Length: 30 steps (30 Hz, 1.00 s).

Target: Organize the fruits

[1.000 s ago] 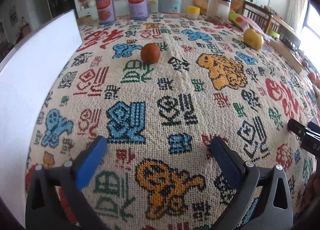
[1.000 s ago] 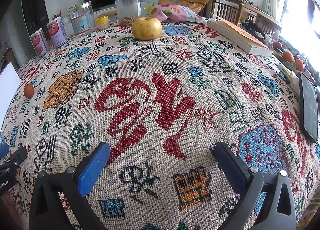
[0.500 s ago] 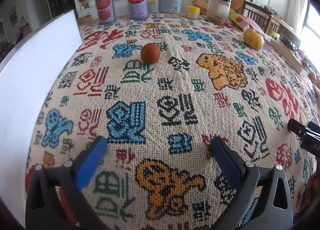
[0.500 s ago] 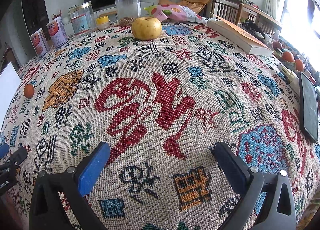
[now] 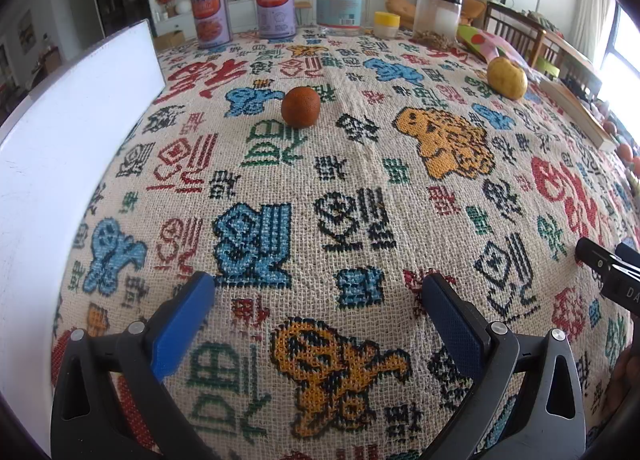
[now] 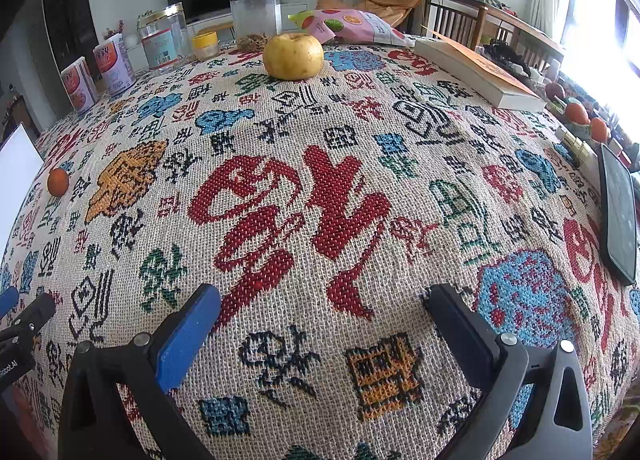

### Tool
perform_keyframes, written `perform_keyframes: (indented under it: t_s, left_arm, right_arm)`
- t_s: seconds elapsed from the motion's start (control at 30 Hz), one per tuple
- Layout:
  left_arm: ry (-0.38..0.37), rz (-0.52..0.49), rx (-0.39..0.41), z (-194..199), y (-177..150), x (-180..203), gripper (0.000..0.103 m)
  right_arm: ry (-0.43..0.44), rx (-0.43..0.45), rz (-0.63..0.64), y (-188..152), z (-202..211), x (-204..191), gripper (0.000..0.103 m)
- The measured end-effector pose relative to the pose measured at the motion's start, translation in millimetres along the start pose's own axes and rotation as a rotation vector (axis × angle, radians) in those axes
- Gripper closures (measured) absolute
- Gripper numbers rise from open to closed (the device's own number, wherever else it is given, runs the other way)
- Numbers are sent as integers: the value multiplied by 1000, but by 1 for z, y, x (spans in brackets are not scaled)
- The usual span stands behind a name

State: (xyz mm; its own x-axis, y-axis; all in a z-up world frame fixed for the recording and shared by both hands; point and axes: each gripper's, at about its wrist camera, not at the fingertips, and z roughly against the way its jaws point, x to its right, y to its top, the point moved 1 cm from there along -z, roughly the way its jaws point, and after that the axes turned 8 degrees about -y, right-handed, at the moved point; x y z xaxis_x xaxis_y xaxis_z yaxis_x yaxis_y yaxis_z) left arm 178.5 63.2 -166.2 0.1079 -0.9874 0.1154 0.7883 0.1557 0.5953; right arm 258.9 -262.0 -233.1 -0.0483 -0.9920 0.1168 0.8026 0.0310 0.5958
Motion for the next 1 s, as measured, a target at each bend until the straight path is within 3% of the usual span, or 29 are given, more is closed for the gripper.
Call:
perform_keyframes:
  t_s: [1.0]
  left_arm:
    - [-14, 8, 4, 1, 0, -1, 1]
  right_arm:
    - [1, 0, 0, 0, 0, 0, 0]
